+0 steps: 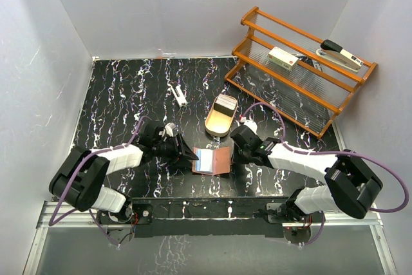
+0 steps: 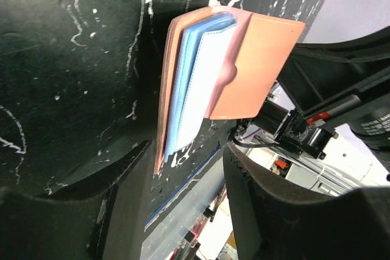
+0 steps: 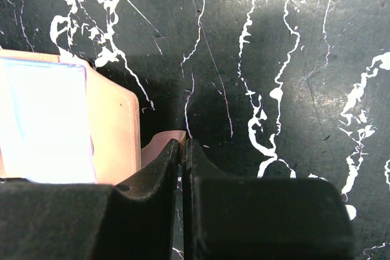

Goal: Put the credit cards into the card holder
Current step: Open the card holder at the center of the board.

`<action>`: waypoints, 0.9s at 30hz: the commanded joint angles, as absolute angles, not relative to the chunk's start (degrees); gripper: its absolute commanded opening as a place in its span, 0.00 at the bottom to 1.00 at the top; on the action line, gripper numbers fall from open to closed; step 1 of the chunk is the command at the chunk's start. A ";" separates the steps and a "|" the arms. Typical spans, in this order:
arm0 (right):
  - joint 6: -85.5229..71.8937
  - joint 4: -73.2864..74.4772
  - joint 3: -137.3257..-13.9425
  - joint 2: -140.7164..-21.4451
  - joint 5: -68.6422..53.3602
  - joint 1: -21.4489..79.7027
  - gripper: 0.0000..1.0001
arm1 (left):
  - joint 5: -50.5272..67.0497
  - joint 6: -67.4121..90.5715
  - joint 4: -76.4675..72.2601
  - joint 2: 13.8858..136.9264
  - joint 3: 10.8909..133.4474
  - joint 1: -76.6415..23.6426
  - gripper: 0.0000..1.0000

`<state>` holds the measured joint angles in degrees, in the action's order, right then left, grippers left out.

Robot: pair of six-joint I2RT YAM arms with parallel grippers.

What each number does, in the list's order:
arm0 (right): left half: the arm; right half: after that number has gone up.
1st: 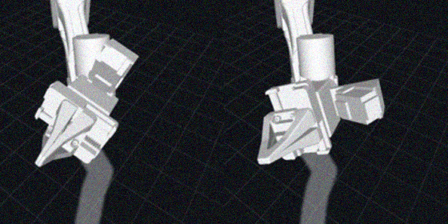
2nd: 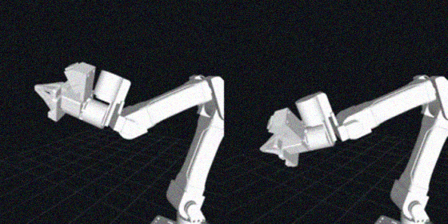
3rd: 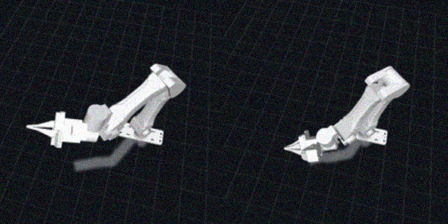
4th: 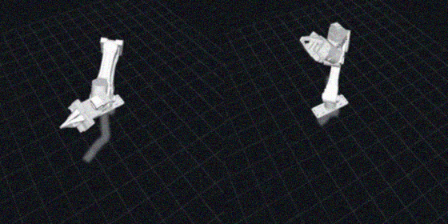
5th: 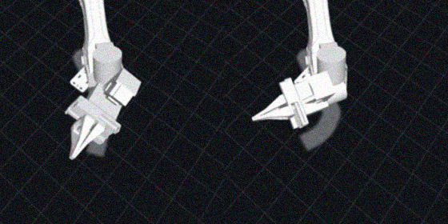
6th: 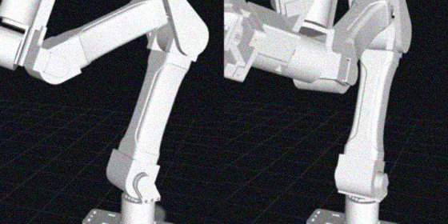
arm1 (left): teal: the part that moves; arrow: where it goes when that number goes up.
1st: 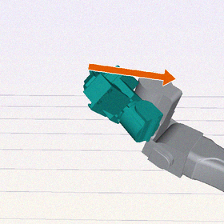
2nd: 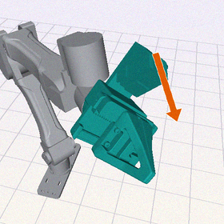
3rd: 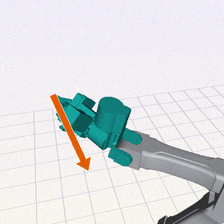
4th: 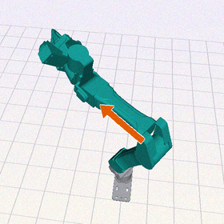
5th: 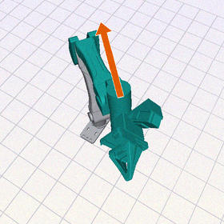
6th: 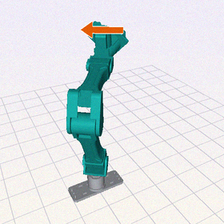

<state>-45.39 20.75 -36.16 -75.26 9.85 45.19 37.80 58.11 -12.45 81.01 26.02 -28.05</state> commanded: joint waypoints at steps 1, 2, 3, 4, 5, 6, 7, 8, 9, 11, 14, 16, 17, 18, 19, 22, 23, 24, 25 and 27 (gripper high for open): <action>-45.87 17.41 -35.39 -74.28 8.80 44.91 0.00 | 39.98 61.20 -19.40 78.62 24.69 -28.87 0.46; -45.88 17.26 -35.26 -74.20 8.48 44.91 0.00 | 39.99 61.37 -19.93 78.63 24.70 -29.05 0.46; -45.87 17.11 -35.14 -74.16 8.34 44.96 0.00 | 40.02 61.47 -20.44 78.66 24.64 -29.21 0.45; -45.91 16.97 -34.98 -73.91 8.21 44.92 0.00 | 40.05 61.52 -21.22 78.66 24.61 -29.40 0.45; -45.96 16.78 -34.79 -73.65 8.16 44.91 0.00 | 39.99 61.57 -21.97 78.65 24.54 -29.51 0.45; -46.04 16.63 -34.65 -73.40 8.09 44.91 0.00 | 39.92 61.77 -22.69 78.66 24.36 -29.75 0.44; -46.03 16.54 -34.51 -73.21 8.05 44.90 0.00 | 40.01 62.03 -23.58 78.71 24.28 -29.91 0.44; -46.12 16.53 -34.45 -73.02 8.03 44.91 0.00 | 40.25 62.34 -24.70 79.04 24.12 -30.11 0.44; -46.06 16.48 -34.41 -72.90 7.92 44.91 0.00 | 40.53 62.96 -26.20 79.65 23.77 -30.37 0.44; -46.23 16.24 -34.10 -72.63 7.78 44.91 0.00 | 41.22 64.43 -29.62 80.45 23.22 -30.98 0.44; -46.48 15.91 -33.72 -72.74 7.44 44.90 0.00 | 41.01 65.52 -32.39 80.77 23.14 -32.07 0.43; -46.54 15.70 -33.50 -72.86 7.24 44.91 0.00 | 39.90 64.93 -32.14 80.84 23.42 -32.89 0.43; -46.53 15.59 -33.40 -72.88 7.12 44.89 0.00 | 39.41 64.31 -31.44 81.09 23.77 -33.35 0.42; -46.50 15.56 -33.40 -72.90 7.05 44.91 0.00 | 38.98 63.66 -30.56 81.53 24.20 -33.66 0.42; -46.56 15.49 -33.32 -72.80 7.03 44.91 0.00 | 38.71 63.16 -29.99 82.07 24.58 -34.01 0.40; -46.56 15.55 -33.39 -72.48 6.93 44.91 0.00 | 37.32 62.60 -29.44 83.53 24.94 -34.83 0.35; -46.57 15.55 -33.39 -72.32 6.90 44.91 0.00 | 36.72 62.39 -29.41 84.04 25.13 -35.07 0.34; -46.58 15.51 -33.37 -72.20 6.87 44.91 0.00 | 36.14 61.95 -28.91 84.41 25.40 -35.29 0.33; -46.69 15.55 -33.44 -72.12 6.81 44.87 0.00 | 35.53 61.54 -28.17 84.86 25.71 -35.47 0.31; -46.67 16.00 -33.85 -72.01 6.42 44.90 0.00 | 34.89 61.43 -27.88 85.44 25.96 -35.88 0.25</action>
<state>-46.00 18.00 -33.19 -74.04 7.07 44.97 36.95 63.40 -28.56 84.66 23.86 -34.94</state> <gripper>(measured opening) 0.032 0.297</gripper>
